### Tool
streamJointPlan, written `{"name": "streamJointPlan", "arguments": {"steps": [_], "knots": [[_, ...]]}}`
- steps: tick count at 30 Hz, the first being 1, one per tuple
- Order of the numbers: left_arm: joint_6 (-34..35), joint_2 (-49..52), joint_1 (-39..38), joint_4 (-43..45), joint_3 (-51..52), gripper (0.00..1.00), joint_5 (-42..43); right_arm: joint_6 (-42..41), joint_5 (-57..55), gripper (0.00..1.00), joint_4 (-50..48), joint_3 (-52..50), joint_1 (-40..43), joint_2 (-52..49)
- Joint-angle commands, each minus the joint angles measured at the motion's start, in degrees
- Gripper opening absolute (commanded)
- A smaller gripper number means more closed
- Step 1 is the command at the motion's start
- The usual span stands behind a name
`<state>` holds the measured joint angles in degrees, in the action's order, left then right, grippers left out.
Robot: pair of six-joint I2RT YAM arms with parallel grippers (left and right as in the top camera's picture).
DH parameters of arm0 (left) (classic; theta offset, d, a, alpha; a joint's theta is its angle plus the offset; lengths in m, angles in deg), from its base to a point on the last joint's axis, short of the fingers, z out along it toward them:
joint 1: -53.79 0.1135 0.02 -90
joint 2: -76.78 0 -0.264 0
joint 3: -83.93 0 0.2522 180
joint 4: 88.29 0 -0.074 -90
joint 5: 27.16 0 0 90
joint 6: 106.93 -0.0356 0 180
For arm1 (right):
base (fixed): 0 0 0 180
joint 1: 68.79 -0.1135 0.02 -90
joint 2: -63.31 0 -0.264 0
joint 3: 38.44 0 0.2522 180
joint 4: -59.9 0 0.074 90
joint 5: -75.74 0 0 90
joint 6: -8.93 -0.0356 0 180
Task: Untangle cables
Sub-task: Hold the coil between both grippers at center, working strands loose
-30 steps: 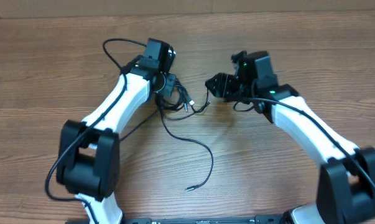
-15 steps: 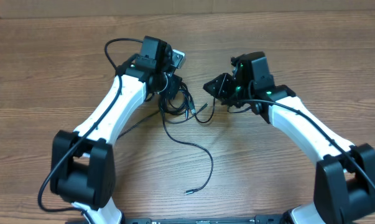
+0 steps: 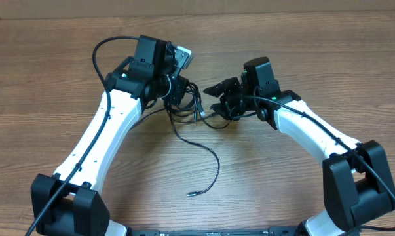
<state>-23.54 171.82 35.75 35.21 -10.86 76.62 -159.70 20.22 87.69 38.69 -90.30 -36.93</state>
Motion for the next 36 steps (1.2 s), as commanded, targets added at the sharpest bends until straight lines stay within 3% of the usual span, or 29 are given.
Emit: {"name": "streamJointPlan", "arguments": {"steps": [1, 6, 10, 22, 36], "knots": [[-0.4, -0.6, -0.4, -0.2, -0.4, 0.04, 1.1, -6.9, 1.9, 0.49, -0.6, 0.0, -0.4, -0.2], [-0.3, -0.6, -1.4, -0.1, -0.4, 0.04, 1.1, -9.8, 1.6, 0.39, -0.4, 0.0, -2.3, -0.2], [0.9, -0.6, -2.6, 0.0, -0.4, 0.04, 0.7, -15.6, -2.1, 0.38, -0.5, 0.0, -4.4, -0.2], [1.9, -0.6, -2.9, -1.6, -0.4, 0.04, 0.9, -16.7, -12.2, 0.37, -0.5, 0.0, -5.5, -0.2], [3.3, -0.6, -3.0, -2.1, -0.4, 0.04, 4.1, -21.3, -12.6, 0.31, -1.1, 0.0, -6.5, -1.9]]}}
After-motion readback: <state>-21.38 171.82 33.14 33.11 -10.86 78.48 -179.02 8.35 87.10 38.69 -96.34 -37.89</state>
